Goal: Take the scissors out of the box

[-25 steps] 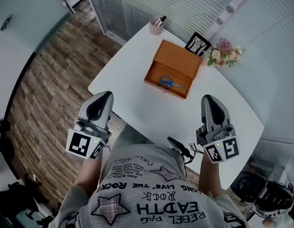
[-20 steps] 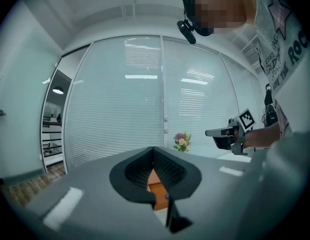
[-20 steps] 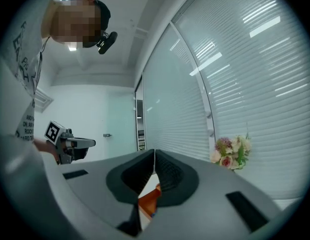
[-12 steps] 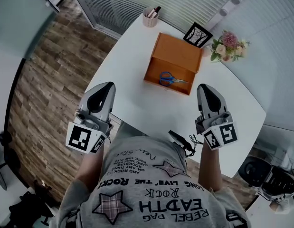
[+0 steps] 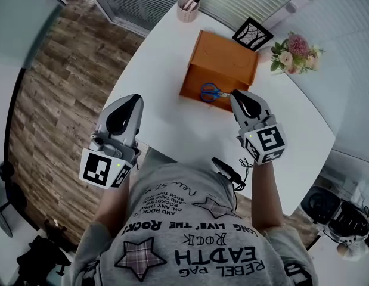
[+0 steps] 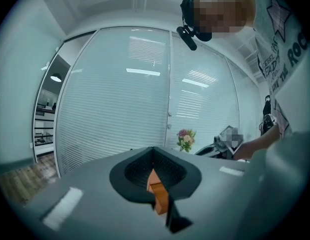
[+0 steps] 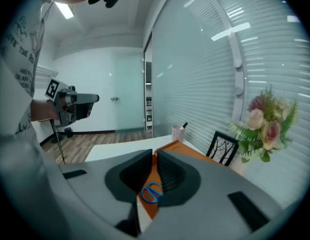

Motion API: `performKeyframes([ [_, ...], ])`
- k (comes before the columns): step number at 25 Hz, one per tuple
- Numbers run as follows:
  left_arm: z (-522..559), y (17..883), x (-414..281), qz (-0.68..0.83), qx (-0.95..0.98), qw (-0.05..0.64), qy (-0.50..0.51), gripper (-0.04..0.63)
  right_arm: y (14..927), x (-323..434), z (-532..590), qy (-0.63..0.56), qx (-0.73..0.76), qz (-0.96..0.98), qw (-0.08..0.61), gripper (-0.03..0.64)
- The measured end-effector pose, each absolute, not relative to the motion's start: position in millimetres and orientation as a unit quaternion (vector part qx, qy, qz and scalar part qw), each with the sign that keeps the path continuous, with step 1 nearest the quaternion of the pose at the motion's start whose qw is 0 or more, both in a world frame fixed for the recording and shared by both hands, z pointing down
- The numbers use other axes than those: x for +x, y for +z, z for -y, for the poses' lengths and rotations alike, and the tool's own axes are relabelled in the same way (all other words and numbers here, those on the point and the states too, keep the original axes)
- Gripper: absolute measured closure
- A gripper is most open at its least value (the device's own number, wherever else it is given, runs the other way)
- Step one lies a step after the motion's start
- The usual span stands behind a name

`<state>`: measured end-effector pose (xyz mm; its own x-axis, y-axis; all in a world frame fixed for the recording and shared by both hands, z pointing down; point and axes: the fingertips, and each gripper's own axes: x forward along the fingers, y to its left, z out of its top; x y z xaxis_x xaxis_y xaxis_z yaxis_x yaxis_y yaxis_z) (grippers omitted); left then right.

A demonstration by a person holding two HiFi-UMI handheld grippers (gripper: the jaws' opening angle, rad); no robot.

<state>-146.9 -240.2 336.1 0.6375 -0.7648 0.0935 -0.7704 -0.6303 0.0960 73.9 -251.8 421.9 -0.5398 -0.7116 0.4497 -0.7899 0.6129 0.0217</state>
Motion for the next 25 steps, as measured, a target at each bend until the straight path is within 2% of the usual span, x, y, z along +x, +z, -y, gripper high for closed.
performKeyframes([
  [14,255.5,351.8,-142.7,0.422,0.903,0.080,0.025,0.586,528.2,39.6,274.4,0.059,0.275,0.874,0.396,0.597],
  [15,256.5,352.7,-142.8,0.423,0.902,0.081,0.025,0.586,535.8,37.9,275.0,0.052,0.260,0.872,0.412,0.583],
  [17,258.8,354.7,-143.2,0.424,0.902,0.084,0.025,0.586,549.7,35.0,276.7,0.031,0.228,0.864,0.447,0.491],
  [25,258.4,363.8,-146.5,0.431,0.897,0.095,0.031,0.586,595.0,25.4,268.0,0.001,0.135,0.840,0.526,0.491],
])
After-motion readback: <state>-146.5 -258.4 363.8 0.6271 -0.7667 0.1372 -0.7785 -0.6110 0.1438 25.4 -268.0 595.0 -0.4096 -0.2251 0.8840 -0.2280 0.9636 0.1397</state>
